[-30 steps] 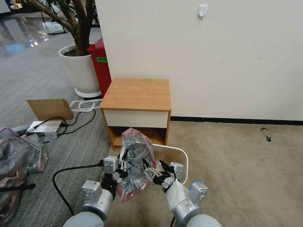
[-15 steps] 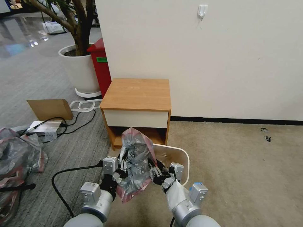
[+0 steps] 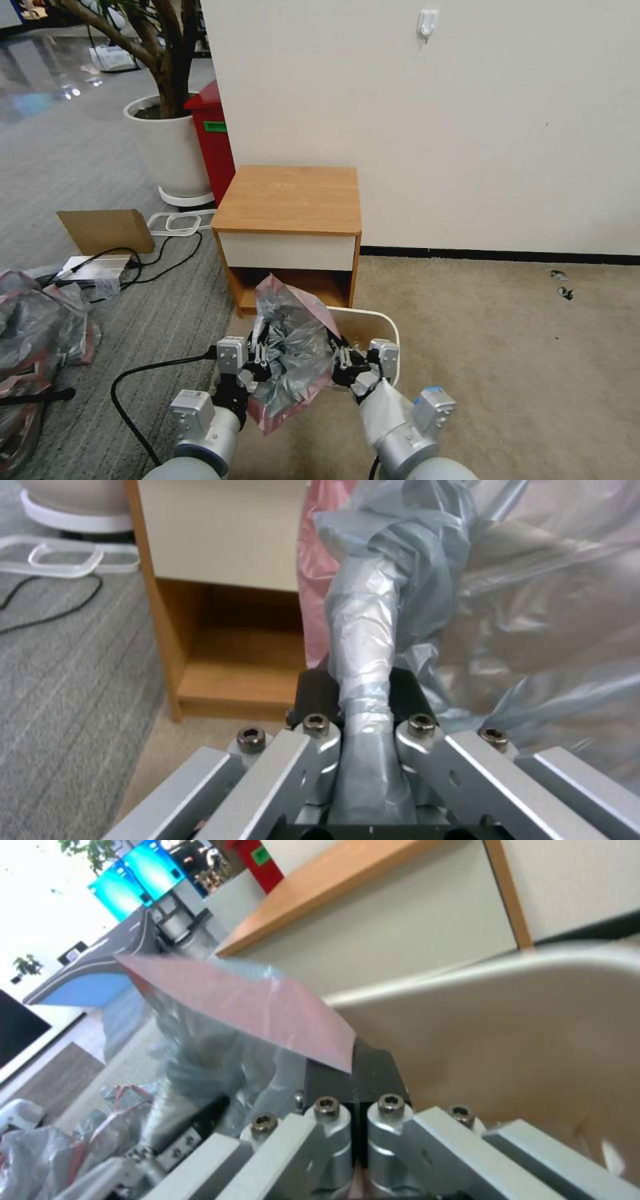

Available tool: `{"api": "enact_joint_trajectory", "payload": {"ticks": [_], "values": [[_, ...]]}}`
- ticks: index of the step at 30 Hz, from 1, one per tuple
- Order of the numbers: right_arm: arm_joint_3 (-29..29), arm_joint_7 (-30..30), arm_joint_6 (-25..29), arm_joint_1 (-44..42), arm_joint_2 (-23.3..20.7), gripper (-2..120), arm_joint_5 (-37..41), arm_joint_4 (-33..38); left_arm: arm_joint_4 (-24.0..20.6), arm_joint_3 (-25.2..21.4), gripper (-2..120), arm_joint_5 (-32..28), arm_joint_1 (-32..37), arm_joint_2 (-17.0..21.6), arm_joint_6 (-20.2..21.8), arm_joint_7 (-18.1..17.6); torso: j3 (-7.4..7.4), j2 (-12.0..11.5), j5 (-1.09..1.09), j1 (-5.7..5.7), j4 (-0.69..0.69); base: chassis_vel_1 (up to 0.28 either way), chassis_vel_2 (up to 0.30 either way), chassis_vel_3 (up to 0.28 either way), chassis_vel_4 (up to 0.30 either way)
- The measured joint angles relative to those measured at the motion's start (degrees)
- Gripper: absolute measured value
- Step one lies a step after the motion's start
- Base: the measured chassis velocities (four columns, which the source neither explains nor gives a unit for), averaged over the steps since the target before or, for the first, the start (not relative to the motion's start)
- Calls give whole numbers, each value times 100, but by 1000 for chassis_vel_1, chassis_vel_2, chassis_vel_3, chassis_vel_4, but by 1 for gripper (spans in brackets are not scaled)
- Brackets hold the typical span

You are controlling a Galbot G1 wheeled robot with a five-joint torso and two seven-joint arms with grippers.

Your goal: Pick up the garbage bag from the table and place it over the trash can.

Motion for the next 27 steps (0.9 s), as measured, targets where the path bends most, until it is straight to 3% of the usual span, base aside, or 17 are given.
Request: {"api": "enact_joint_trajectory", "payload": {"ticks": [4, 11, 17, 27], "values": [[196, -152, -110, 43, -134, 0, 54, 225, 17, 1, 5, -36, -20, 25, 42, -8, 0, 0, 0, 0, 0, 0, 0, 0, 0], [713, -281, -609, 727, -517, 0, 816, 263, -10, 83, 5, -49, -2, 50, 76, 14, 0, 0, 1, 0, 0, 0, 0, 0, 0], [948, 102, -1064, 1605, -887, 0, 1585, 5, -44, 86, 5, -137, 19, 54, 79, 151, 0, 0, 0, 0, 1, 0, 0, 0, 0], [1303, 519, -1508, 1966, -1179, 0, 2148, -82, -63, 73, 5, -354, 16, 8, 130, 156, 0, 0, 0, 0, 0, 0, 0, 0, 0]]}}
